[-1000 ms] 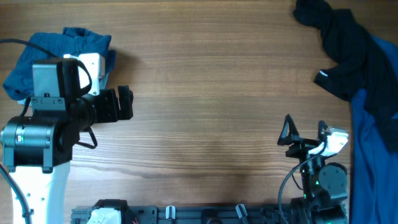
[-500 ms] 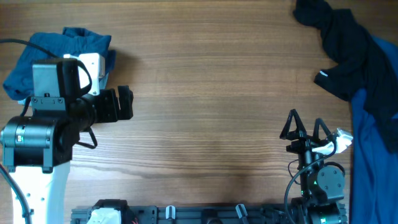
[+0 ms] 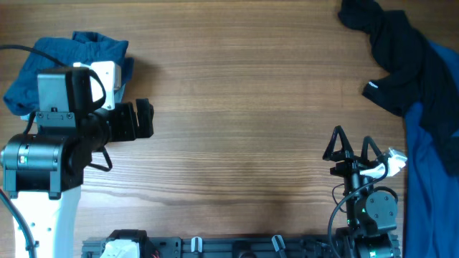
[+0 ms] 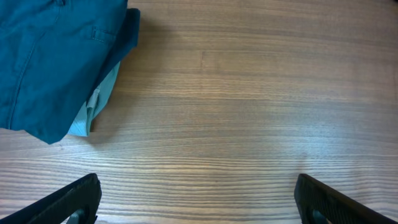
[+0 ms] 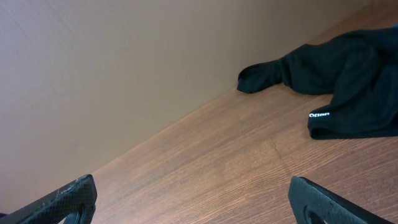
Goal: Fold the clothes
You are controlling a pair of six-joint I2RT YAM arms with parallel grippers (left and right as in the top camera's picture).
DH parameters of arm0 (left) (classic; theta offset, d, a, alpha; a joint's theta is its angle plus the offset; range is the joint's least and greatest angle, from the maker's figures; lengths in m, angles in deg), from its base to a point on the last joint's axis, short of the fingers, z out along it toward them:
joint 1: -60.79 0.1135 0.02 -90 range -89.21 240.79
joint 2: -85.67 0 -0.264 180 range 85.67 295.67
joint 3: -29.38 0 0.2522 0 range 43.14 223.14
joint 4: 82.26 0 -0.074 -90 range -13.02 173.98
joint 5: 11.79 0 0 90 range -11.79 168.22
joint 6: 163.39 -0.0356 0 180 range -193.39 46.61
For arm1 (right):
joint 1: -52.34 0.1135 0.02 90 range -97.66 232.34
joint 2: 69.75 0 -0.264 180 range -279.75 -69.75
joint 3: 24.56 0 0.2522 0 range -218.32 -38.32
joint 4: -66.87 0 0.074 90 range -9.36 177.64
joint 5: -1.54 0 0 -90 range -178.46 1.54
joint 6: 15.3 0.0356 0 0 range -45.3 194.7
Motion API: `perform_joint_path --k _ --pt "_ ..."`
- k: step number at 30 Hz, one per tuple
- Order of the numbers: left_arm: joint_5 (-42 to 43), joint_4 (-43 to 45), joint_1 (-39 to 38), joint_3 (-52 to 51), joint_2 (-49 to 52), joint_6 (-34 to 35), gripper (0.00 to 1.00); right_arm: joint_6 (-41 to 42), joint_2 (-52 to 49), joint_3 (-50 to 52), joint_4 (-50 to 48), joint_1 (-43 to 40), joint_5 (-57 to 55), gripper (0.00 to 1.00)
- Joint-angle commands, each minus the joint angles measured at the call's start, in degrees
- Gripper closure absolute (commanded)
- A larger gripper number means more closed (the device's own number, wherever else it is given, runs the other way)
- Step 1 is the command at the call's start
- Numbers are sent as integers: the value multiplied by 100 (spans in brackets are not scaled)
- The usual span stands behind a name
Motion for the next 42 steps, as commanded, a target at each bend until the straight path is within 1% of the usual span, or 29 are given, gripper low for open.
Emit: perform_joint_path --k 1,3,4,7,9,12,13,16,22,24,27,34,42 --pt "-57 -151 -55 -9 -232 74 0 83 79 59 -28 -31 -13 0" --pt "-55 -208 -55 -11 -358 72 0 79 79 59 -28 -31 -13 0" --pt "-129 -103 -55 -31 -431 35 0 83 79 59 -26 -31 -13 0" --pt "-127 1178 -55 -501 -955 76 0 83 79 59 -26 -31 -15 0" --pt "83 2063 -55 -1025 -1338 74 0 81 79 59 -28 -31 -15 0" --pt "286 3362 -55 -2116 -1989 74 0 81 79 59 -28 -31 -13 0" --pt "304 3674 -55 -2439 -2173 76 0 83 79 59 -28 -31 -13 0" --pt "457 4784 -55 -3825 -2940 76 0 83 79 59 -28 -31 -13 0" --pt "507 6419 -55 -6148 -4529 76 0 83 79 59 -26 -31 -15 0" --pt "505 6645 -55 -6553 -4920 74 0 83 79 59 -26 -31 -15 0" --pt "444 6723 -55 -7049 -5519 74 0 81 79 59 -28 -31 -13 0" --pt "243 6725 -55 -7689 -6393 70 0 83 79 59 -28 -31 -15 0" --pt "203 6789 -55 -8317 -6520 72 0 81 79 59 -26 -31 -15 1"
